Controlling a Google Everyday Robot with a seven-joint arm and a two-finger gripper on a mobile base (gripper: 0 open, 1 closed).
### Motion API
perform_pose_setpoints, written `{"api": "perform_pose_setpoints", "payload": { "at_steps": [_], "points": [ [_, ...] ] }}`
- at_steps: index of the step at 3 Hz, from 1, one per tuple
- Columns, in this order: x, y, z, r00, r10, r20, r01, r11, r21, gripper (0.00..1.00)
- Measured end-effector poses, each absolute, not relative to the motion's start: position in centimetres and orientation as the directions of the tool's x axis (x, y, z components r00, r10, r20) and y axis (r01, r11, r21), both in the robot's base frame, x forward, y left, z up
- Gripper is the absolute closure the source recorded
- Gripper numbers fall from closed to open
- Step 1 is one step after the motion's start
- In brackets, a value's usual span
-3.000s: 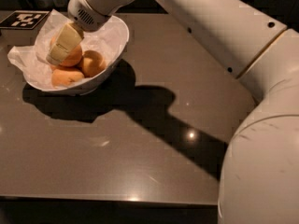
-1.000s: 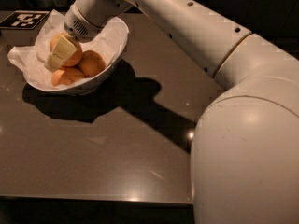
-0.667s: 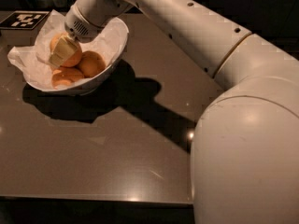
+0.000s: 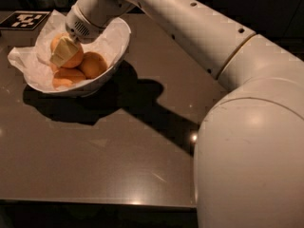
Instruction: Pick orange from white bowl
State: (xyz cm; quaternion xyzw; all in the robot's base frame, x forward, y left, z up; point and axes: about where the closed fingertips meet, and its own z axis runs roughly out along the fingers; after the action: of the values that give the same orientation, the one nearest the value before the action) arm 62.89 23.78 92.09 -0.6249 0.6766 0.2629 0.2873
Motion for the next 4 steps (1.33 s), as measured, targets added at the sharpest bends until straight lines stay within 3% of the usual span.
{"api": "perform_pose_setpoints", "payload": {
  "at_steps": [1, 4],
  "points": [
    [62.2, 24.1, 92.8, -0.025, -0.691, -0.722, -0.998, 0.056, -0.02, 1.0],
    [59.6, 23.7, 94.6, -0.01, -0.637, -0.771, -1.0, 0.02, -0.004, 1.0]
  ]
}}
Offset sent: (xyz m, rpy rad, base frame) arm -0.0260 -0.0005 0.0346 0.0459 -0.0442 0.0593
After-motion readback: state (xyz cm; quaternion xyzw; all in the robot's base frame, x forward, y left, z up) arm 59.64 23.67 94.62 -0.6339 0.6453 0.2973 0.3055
